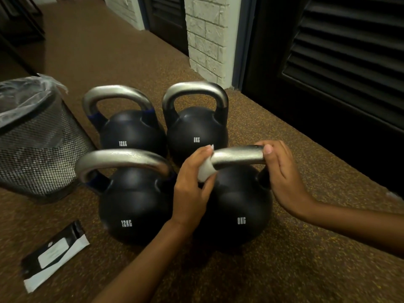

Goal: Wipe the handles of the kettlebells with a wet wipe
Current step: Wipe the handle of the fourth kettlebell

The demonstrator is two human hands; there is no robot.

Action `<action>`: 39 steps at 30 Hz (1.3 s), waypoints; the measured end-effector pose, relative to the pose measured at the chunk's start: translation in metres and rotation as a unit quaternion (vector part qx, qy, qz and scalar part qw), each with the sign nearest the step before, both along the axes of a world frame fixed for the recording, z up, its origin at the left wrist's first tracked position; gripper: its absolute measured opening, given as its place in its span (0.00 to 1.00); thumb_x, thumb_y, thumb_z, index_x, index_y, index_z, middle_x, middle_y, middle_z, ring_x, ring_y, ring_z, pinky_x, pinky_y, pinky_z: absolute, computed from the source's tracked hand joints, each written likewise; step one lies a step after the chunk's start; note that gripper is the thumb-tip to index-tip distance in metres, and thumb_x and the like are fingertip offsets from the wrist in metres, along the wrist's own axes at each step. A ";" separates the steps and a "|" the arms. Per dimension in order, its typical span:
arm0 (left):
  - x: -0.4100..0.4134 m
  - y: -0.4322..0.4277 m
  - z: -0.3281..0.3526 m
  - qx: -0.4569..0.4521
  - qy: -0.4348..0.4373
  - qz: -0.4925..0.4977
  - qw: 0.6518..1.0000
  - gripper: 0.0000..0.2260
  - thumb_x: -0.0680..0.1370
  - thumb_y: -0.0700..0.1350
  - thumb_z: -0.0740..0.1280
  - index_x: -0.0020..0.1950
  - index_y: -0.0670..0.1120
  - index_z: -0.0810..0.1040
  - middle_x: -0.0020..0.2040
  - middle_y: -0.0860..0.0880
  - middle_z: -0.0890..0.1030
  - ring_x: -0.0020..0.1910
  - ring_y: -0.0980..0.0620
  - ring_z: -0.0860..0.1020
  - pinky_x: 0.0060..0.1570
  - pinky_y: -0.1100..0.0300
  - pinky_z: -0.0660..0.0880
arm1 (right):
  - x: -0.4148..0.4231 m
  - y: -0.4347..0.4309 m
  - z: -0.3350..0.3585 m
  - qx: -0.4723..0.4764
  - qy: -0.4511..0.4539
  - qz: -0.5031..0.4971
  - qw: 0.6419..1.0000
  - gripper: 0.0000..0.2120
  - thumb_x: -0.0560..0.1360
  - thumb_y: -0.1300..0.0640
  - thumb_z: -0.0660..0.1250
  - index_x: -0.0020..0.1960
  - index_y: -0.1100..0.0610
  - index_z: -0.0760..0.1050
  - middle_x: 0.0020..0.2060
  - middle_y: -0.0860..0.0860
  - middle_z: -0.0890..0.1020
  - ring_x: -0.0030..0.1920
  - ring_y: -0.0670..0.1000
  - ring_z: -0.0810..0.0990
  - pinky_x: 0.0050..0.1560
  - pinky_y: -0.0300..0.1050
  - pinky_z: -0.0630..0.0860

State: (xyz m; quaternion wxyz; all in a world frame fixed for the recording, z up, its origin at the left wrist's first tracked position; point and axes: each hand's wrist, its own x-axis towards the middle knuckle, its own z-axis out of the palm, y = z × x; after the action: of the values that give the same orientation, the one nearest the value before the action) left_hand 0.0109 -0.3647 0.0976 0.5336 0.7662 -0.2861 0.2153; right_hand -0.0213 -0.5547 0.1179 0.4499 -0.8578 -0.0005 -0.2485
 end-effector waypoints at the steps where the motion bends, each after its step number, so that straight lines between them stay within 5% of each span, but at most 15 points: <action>1: 0.002 -0.002 0.003 0.015 -0.022 -0.003 1.000 0.25 0.72 0.31 0.69 0.66 0.47 0.69 0.65 0.50 0.74 0.67 0.52 0.71 0.68 0.52 0.66 | 0.000 0.000 -0.001 0.001 0.001 0.001 1.000 0.18 0.79 0.43 0.47 0.56 0.49 0.71 0.47 0.37 0.71 0.50 0.49 0.72 0.50 0.48 0.72; 10: 0.011 -0.011 0.024 0.175 -0.157 0.018 0.972 0.18 0.73 0.34 0.67 0.62 0.44 0.76 0.63 0.50 0.78 0.65 0.55 0.72 0.70 0.54 0.61 | 0.001 0.000 -0.001 -0.009 -0.014 -0.001 1.000 0.16 0.79 0.45 0.48 0.55 0.50 0.71 0.46 0.38 0.71 0.51 0.46 0.71 0.52 0.41 0.67; 16: 0.001 0.004 -0.001 0.014 0.022 0.039 0.999 0.21 0.72 0.45 0.71 0.64 0.50 0.71 0.61 0.59 0.75 0.61 0.62 0.73 0.65 0.61 0.68 | 0.000 -0.001 0.001 -0.014 -0.004 0.002 1.000 0.16 0.79 0.45 0.47 0.55 0.50 0.71 0.46 0.38 0.71 0.50 0.48 0.72 0.51 0.41 0.68; 21: -0.011 0.004 -0.008 -0.062 0.167 0.052 0.983 0.20 0.71 0.46 0.72 0.58 0.59 0.69 0.55 0.60 0.76 0.54 0.62 0.76 0.54 0.68 0.73 | -0.001 0.000 0.001 -0.007 -0.002 0.002 1.000 0.17 0.79 0.44 0.47 0.55 0.50 0.71 0.46 0.39 0.71 0.51 0.48 0.72 0.51 0.44 0.69; 27: -0.001 0.005 -0.001 0.008 0.103 0.057 0.993 0.19 0.71 0.51 0.69 0.60 0.59 0.69 0.56 0.59 0.75 0.56 0.56 0.75 0.59 0.57 0.72 | 0.000 -0.001 0.000 -0.006 -0.002 0.002 1.000 0.17 0.79 0.44 0.47 0.55 0.50 0.71 0.46 0.38 0.71 0.51 0.46 0.71 0.52 0.38 0.67; 33: 0.010 -0.005 0.022 0.127 0.020 -0.005 0.992 0.23 0.71 0.57 0.67 0.63 0.48 0.72 0.56 0.58 0.72 0.56 0.59 0.72 0.60 0.66 0.66 | 0.001 -0.001 -0.002 -0.003 -0.014 0.002 1.000 0.16 0.79 0.45 0.48 0.55 0.50 0.71 0.47 0.37 0.71 0.52 0.43 0.71 0.54 0.36 0.66; 36: 0.017 0.000 0.036 0.130 0.101 -0.074 0.984 0.19 0.73 0.62 0.60 0.57 0.52 0.75 0.51 0.57 0.77 0.52 0.61 0.75 0.55 0.65 0.70 | 0.001 -0.002 -0.002 -0.005 -0.014 0.001 1.000 0.16 0.79 0.45 0.47 0.55 0.50 0.70 0.46 0.37 0.71 0.51 0.41 0.70 0.53 0.36 0.66; 39: 0.021 -0.002 0.043 0.027 0.273 -0.063 0.960 0.23 0.77 0.64 0.53 0.43 0.51 0.80 0.38 0.51 0.81 0.39 0.62 0.78 0.43 0.67 0.72 | 0.000 -0.001 -0.002 -0.006 -0.009 0.002 1.000 0.16 0.79 0.45 0.47 0.55 0.50 0.70 0.46 0.36 0.71 0.51 0.40 0.70 0.52 0.36 0.66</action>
State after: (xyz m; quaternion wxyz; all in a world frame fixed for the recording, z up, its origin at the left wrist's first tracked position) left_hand 0.0323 -0.3666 0.1403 0.5832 0.7903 -0.1829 -0.0441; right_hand -0.0210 -0.5557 0.1161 0.4455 -0.8581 -0.0077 -0.2550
